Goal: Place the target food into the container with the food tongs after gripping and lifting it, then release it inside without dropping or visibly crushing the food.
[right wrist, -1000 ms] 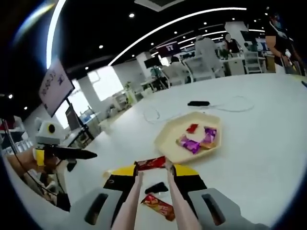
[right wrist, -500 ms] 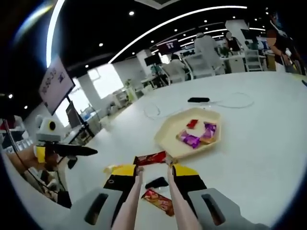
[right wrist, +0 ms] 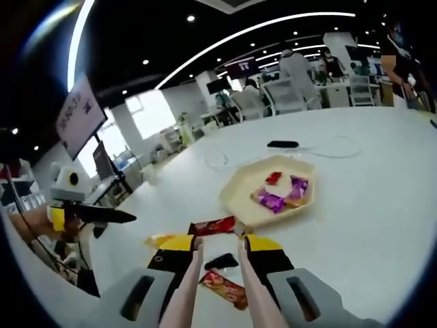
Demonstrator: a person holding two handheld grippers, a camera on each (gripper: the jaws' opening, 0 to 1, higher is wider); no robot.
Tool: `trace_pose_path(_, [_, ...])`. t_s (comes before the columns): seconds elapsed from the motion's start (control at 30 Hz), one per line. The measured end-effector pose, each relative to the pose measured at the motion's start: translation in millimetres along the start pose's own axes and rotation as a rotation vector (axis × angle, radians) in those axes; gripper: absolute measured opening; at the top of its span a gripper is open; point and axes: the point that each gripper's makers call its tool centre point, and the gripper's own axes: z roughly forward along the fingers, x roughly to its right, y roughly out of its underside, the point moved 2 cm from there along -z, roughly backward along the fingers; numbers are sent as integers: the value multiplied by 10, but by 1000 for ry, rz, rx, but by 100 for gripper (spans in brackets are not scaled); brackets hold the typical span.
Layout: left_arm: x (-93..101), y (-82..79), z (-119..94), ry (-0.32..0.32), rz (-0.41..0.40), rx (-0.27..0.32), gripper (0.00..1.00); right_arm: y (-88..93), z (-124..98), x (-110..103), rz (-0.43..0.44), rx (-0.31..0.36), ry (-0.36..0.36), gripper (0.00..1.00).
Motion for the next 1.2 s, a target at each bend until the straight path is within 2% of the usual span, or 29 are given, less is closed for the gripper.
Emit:
trace_pose_path(0.1, [8, 23, 7, -2, 9, -18, 99, -23, 10, -35, -19, 5, -3, 27])
trace_pose_path(0.33, [38, -37, 12, 5, 1, 11, 98, -15, 2, -83, -35, 6, -5, 27])
trace_pose_path(0.5, [50, 12, 6, 3, 9, 0, 98, 3, -48, -107, -25, 13, -7, 28])
trace_pose_path(0.63, [70, 74, 17, 5, 17, -17, 98, 86, -70, -98, -17, 8, -4, 27])
trace_pose_path(0.77, [46, 114, 44, 3, 2, -17, 98, 206, -56, -85, -2, -28, -29, 28])
trace_pose_path(1.03, [35, 128, 89, 7, -1, -16, 98, 211, -53, -59, -25, -50, -35, 28])
trace_pose_path(1.2, [1, 147, 94, -2, 11, -26, 99, 273, -16, -77, -67, -86, -57, 28])
